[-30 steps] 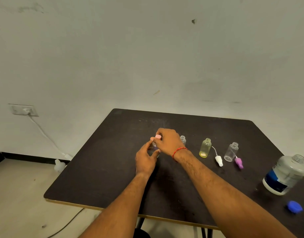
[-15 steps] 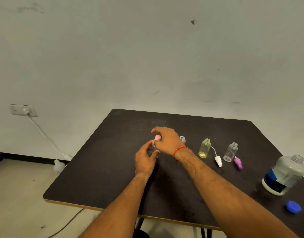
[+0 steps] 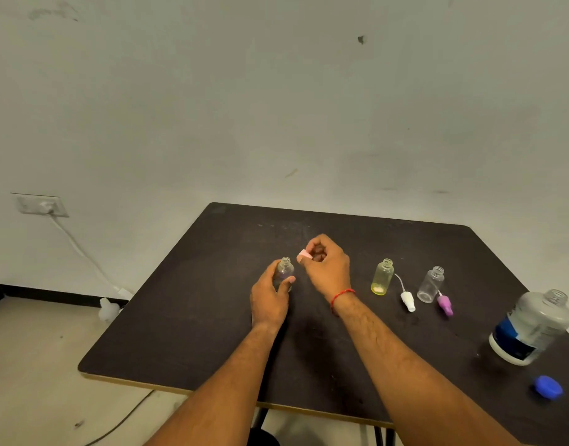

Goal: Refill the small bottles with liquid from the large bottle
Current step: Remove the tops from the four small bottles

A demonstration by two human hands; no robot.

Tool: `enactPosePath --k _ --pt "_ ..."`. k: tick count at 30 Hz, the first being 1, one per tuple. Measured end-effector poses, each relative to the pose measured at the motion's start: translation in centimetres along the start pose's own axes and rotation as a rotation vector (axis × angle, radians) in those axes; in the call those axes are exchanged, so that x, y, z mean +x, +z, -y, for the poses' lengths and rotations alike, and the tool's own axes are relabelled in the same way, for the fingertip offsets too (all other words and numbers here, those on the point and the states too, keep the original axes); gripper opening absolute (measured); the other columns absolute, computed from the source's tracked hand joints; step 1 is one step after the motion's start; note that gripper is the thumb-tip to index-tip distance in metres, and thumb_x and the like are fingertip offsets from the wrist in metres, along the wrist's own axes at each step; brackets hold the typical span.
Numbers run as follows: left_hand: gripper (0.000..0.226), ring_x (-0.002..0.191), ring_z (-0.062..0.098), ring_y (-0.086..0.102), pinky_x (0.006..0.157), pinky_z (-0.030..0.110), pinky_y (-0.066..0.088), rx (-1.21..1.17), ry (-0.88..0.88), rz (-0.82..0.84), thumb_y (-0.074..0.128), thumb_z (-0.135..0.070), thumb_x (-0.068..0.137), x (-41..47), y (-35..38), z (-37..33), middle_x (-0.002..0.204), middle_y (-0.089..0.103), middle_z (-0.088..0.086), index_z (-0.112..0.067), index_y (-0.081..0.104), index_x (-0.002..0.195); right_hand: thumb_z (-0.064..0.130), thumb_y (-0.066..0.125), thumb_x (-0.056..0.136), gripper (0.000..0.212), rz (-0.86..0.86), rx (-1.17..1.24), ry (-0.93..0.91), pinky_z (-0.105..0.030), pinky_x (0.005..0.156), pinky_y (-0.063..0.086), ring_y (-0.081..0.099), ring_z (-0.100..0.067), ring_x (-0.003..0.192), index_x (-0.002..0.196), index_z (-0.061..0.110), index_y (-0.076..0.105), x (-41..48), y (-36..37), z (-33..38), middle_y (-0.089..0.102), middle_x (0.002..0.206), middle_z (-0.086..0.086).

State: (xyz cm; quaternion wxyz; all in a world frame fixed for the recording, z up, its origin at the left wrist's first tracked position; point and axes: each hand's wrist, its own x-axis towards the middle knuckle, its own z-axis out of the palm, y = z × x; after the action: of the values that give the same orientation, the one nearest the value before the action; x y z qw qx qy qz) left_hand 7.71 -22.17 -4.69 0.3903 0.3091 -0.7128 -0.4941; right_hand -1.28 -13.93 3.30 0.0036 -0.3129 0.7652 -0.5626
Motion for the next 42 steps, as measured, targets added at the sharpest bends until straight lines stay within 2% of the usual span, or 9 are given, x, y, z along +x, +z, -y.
enactPosePath --k 4,6,8,12,15,20,25,38,42 --pt "0.045 0.109 0.003 0.063 0.098 0.023 0.050 0.032 0.018 0.011 0.073 -0.017 0.092 0.1 0.0 0.1 0.113 0.065 -0.021 -0.028 0.062 0.134 0.006 0.071 0.082 0.020 0.001 0.098 0.063 -0.011 0.065 0.050 0.063 -0.004 0.073 0.092 0.023 0.073 -1.7 1.0 -1.8 0.067 0.082 0.008" --pt "0.044 0.108 0.004 0.063 0.097 0.022 0.049 0.057 0.025 0.017 0.072 -0.016 0.092 0.2 0.0 0.0 0.115 0.067 -0.016 -0.026 0.062 0.134 0.008 0.070 0.084 0.013 -0.008 0.092 0.093 -0.018 0.067 0.056 0.067 -0.005 0.074 0.087 0.021 0.073 -2.3 1.6 -2.5 0.069 0.081 0.010" --pt "0.044 0.108 0.005 0.062 0.099 0.025 0.050 0.074 0.019 0.020 0.072 -0.016 0.093 0.2 0.0 0.0 0.120 0.069 -0.009 -0.025 0.061 0.135 0.011 0.070 0.084 0.010 -0.031 0.045 0.109 -0.020 0.067 0.057 0.067 -0.004 0.071 0.081 0.020 0.070 -2.8 2.0 -3.2 0.069 0.078 0.010" --pt "0.046 0.113 0.008 0.062 0.102 0.029 0.051 0.098 0.013 0.036 0.069 -0.016 0.094 0.4 0.1 0.2 0.125 0.068 -0.006 -0.026 0.058 0.138 0.017 0.072 0.083 0.008 -0.050 -0.098 0.085 -0.011 0.060 0.049 0.064 0.001 0.066 0.078 0.022 0.068 -3.5 2.2 -4.3 0.066 0.073 0.013" --pt "0.047 0.112 0.005 0.059 0.100 0.025 0.048 0.115 0.014 0.040 0.069 -0.012 0.094 0.4 0.1 0.2 0.124 0.066 -0.009 -0.025 0.057 0.138 0.019 0.071 0.084 0.008 -0.054 -0.192 0.062 -0.017 0.060 0.052 0.062 0.001 0.065 0.079 0.024 0.067 -3.8 2.5 -5.0 0.064 0.073 0.014" --pt "0.048 0.108 0.005 0.060 0.096 0.023 0.048 0.144 0.014 0.061 0.065 -0.004 0.093 0.3 0.2 0.3 0.113 0.061 -0.020 -0.027 0.058 0.134 0.020 0.062 0.090 0.005 -0.026 -0.253 0.030 -0.026 0.065 0.053 0.062 -0.009 0.066 0.087 0.021 0.064 -3.5 2.9 -5.1 0.061 0.072 0.011" --pt "0.043 0.089 -0.004 0.063 0.084 0.020 0.050 0.152 0.021 0.052 0.062 -0.003 0.091 0.4 0.2 0.4 0.092 0.063 -0.025 -0.037 0.060 0.117 0.017 0.058 0.091 0.008 -0.022 -0.283 0.048 -0.034 0.068 0.055 0.063 -0.016 0.069 0.090 0.017 0.066 -3.2 3.5 -5.5 0.066 0.074 0.000" --pt "0.042 0.099 0.005 0.066 0.094 0.031 0.055 0.164 0.019 0.057 0.061 -0.005 0.093 0.6 0.5 0.8 0.108 0.070 -0.013 -0.032 0.061 0.125 0.016 0.050 0.096 0.013 -0.007 -0.353 0.045 -0.038 0.070 0.055 0.063 -0.022 0.076 0.094 0.010 0.061 -2.7 3.4 -5.2 0.066 0.082 -0.006" --pt "0.042 0.101 0.007 0.066 0.095 0.033 0.056 0.189 0.018 0.071 0.061 -0.008 0.095 0.7 0.5 0.7 0.112 0.070 -0.011 -0.033 0.059 0.128 0.016 0.053 0.095 0.012 0.000 -0.382 0.043 -0.029 0.067 0.048 0.063 -0.022 0.079 0.099 0.010 0.061 -2.8 3.3 -5.1 0.066 0.086 -0.007"
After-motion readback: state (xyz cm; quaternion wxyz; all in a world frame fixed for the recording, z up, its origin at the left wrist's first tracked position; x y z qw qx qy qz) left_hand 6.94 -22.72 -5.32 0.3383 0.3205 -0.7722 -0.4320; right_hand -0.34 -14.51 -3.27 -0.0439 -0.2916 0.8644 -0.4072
